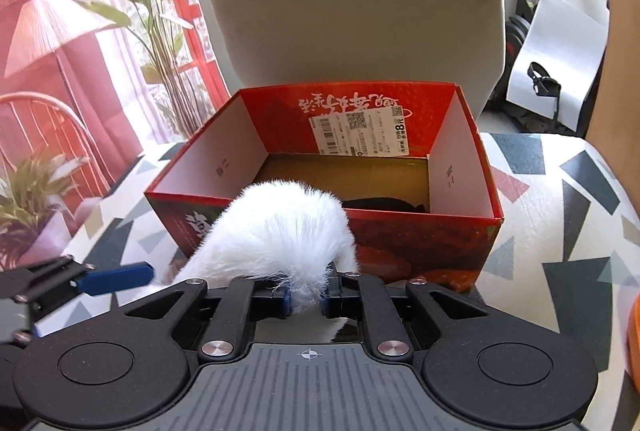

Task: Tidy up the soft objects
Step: 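Grasp the other end of the white fur with the left gripper while the right gripper holds it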

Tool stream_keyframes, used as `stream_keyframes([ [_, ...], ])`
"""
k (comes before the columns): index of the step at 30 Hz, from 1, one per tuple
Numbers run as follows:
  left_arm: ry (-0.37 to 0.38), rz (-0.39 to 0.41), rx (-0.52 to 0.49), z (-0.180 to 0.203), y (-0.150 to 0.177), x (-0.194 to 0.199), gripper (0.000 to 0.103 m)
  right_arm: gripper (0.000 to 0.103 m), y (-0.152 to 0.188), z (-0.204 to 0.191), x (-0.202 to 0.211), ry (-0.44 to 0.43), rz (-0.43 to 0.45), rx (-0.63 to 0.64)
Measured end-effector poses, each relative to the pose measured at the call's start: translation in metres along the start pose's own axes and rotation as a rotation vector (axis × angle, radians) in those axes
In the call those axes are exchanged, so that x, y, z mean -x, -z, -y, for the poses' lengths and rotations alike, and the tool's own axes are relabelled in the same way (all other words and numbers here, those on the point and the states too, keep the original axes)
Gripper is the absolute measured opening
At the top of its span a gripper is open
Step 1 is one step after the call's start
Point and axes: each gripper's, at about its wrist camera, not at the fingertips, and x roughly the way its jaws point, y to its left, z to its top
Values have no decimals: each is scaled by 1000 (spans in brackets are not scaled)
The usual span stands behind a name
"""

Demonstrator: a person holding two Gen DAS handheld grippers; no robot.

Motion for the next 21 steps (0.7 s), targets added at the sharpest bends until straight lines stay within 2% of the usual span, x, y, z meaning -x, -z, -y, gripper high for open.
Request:
stream_keyframes([
  [6,-21,-10,-47,12,1,-7,78,11,-1,-7,6,-14,18,-2],
  [9,-108,1,-47,8,2,-6,78,11,0,-10,9,-8,29,9],
  [13,-183,13,53,-14,2,-4,82,11,3,-7,10,3,30,4],
  [15,-227,16,69,-20,1,-4,84,11,5,-6,9,4,26,2],
  [21,-315,-53,68,-36,7,-15,86,11,11,-5,1,23,10,14],
])
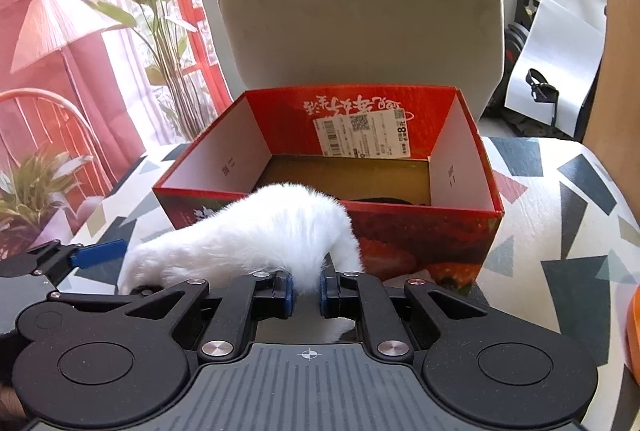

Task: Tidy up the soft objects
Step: 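Grasp the other end of the white fur with the left gripper while the right gripper holds it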

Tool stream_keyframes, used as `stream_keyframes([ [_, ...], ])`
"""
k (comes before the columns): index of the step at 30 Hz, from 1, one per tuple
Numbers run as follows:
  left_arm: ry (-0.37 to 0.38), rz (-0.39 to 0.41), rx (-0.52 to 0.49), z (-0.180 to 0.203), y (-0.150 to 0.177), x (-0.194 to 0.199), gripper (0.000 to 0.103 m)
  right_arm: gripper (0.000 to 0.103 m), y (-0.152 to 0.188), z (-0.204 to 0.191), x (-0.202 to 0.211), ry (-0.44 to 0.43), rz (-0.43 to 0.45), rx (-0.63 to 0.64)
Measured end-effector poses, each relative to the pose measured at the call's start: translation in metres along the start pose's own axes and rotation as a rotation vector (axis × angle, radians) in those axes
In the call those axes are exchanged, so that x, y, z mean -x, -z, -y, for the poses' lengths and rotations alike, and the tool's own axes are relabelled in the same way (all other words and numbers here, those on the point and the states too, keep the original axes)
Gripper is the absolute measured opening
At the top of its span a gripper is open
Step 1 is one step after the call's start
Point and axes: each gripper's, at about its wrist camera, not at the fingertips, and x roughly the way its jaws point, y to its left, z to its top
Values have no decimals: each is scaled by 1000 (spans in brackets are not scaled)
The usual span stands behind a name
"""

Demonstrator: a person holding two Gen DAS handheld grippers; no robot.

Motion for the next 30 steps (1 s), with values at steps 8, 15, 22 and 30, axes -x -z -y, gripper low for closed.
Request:
stream_keyframes([
  [8,-54,-9,46,-28,2,0,85,10,9,5,-11,32,-20,10],
  [15,-42,-27,25,-27,9,-11,85,10,13,10,-18,53,-30,4],
  [22,89,-35,53,-34,10,-10,24,12,18,17,-26,49,-69,-14],
  [30,137,13,127,-51,2,11,18,9,7,11,-9,-14,-14,-9],
])
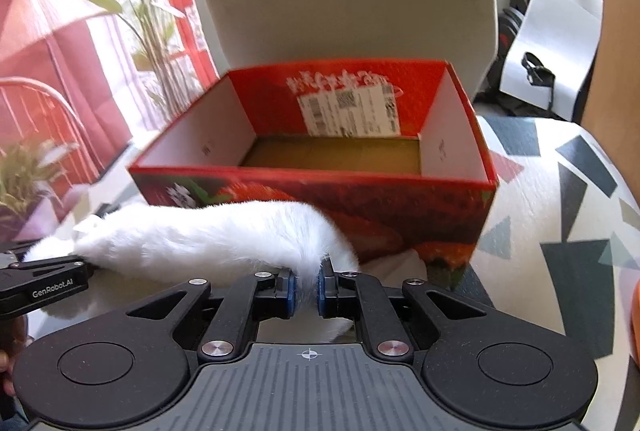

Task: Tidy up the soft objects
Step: 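Grasp the other end of the white fur with the left gripper while the right gripper holds it, then lift the white fur with both grippers and lower it into the red box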

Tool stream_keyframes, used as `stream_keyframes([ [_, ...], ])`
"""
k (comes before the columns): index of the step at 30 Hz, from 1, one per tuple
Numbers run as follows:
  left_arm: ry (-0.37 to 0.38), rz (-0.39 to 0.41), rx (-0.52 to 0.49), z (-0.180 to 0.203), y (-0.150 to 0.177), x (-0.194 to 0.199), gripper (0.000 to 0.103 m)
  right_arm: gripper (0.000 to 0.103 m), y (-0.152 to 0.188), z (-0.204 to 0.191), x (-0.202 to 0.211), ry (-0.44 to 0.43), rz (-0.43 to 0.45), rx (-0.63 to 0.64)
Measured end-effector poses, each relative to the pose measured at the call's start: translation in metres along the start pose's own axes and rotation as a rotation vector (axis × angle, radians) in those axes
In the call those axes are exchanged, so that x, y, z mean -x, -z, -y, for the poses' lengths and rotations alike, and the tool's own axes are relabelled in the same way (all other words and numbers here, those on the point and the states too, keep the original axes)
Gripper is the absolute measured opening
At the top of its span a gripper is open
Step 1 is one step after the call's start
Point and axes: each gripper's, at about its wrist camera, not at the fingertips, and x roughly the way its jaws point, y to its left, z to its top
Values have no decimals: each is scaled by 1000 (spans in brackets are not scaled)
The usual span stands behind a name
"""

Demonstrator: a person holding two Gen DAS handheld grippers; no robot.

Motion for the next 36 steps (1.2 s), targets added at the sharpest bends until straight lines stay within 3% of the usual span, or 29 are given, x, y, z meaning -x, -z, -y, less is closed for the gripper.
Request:
stream_keyframes([
  [10,9,103,-8,2,-33,52,18,9,-28,-18,37,-46,101,70],
  [16,-10,239,-88,17,-73,85,18,9,-58,-24,66,-61,196,134],
  [24,-38,358,-135,48,-132,72,18,9,-115,-8,80,-6,301,196],
  [28,-47,346,-163,62,-149,50,18,9,-138,10,67,14,291,202],
  [36,-70,203,-214,67,-157,-33,18,9,-159,46,4,7,204,240],
])
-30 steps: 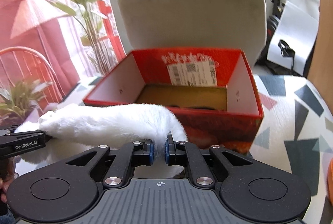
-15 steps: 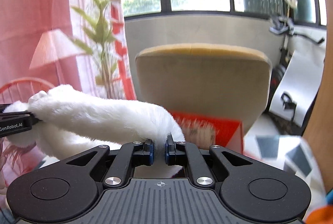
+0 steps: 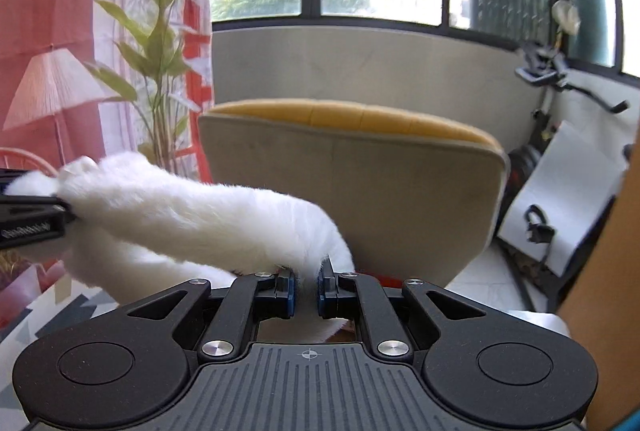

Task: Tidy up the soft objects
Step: 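Lift the white fur with both grippers and lower it into the red box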

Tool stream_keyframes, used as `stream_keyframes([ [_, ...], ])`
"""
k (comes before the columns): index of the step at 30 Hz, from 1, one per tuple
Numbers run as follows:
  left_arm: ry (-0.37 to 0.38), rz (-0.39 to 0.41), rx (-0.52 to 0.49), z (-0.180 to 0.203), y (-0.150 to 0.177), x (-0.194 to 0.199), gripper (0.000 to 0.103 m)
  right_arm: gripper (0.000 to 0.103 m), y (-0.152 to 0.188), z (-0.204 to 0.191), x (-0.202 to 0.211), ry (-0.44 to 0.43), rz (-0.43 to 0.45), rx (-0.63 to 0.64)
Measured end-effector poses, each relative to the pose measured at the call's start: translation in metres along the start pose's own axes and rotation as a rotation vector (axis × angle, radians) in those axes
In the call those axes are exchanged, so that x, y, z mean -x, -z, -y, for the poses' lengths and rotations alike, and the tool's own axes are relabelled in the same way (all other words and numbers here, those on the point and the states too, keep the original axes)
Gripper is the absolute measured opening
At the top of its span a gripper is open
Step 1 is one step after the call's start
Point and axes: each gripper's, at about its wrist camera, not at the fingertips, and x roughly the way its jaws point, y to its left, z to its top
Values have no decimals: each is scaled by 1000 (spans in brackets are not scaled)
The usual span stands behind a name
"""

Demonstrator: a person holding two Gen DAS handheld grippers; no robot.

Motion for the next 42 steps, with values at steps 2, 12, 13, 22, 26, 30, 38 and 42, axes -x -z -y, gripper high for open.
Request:
stream_keyframes([
  [2,5,-36,-8,0,4,-21,18,9,3,8,-21,1,-31,21],
  [12,60,-210,67,-13,24,-109,18,9,28,26,-119,2,-198,48],
  [13,63,-225,73,-16,27,-114,18,9,30,27,-127,-7,-213,54],
  [22,101,-296,45,-24,38,-140,19,10,37,27,-166,-10,-287,91],
  [26,111,-322,33,-24,38,-144,20,10,39,27,-175,-6,-314,80],
  [30,106,-348,7,-25,40,-148,26,10,40,25,-180,6,-341,83],
  [38,63,-334,-22,-19,36,-146,70,20,41,28,-177,39,-360,55],
  [42,66,-307,-26,-17,31,-139,74,20,40,32,-168,53,-346,31],
])
